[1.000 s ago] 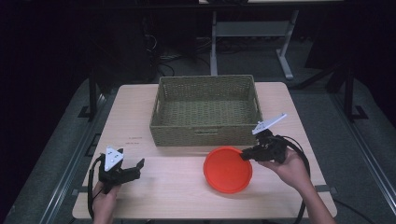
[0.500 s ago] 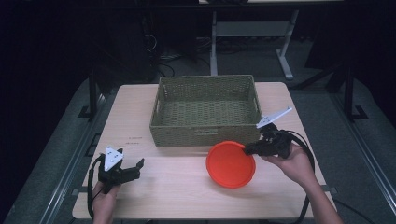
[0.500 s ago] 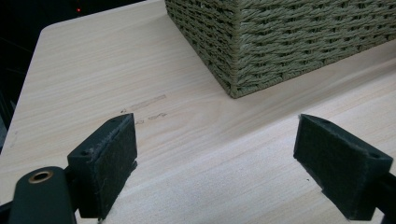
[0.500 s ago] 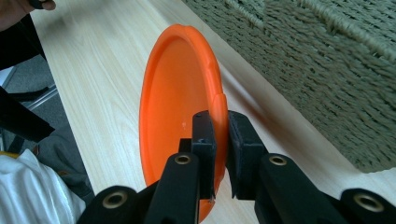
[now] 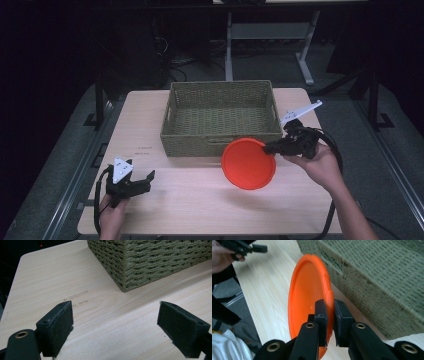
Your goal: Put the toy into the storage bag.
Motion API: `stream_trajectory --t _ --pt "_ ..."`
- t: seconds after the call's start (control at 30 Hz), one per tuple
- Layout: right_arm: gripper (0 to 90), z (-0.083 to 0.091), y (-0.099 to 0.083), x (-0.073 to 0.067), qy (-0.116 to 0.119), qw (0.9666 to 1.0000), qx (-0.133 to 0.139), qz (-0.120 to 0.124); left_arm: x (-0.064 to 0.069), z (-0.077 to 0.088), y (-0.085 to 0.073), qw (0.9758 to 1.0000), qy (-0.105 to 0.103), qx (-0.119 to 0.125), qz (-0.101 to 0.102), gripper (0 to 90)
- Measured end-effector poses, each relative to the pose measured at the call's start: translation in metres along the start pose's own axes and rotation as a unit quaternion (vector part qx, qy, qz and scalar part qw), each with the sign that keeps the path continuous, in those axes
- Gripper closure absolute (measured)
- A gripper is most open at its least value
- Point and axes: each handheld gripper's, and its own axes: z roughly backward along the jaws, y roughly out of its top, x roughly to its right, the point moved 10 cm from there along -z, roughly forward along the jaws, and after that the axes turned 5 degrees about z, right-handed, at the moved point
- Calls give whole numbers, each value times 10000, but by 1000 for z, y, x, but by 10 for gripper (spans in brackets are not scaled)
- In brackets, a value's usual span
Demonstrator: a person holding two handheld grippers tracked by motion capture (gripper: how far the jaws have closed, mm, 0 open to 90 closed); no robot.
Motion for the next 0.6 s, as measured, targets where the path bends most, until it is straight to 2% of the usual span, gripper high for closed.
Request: stream_trajectory --t 0.3,0.5,0.6 --pt "820 15 22 3 -23 9999 129 -7 0 0 0 10000 9 8 50 128" --pt "820 22 34 4 -60 9999 145 -30 0 0 0 10000 -7 -6 1 128" --pt "820 24 41 6 5 9997 233 -26 0 0 0 10000 9 -1 41 128"
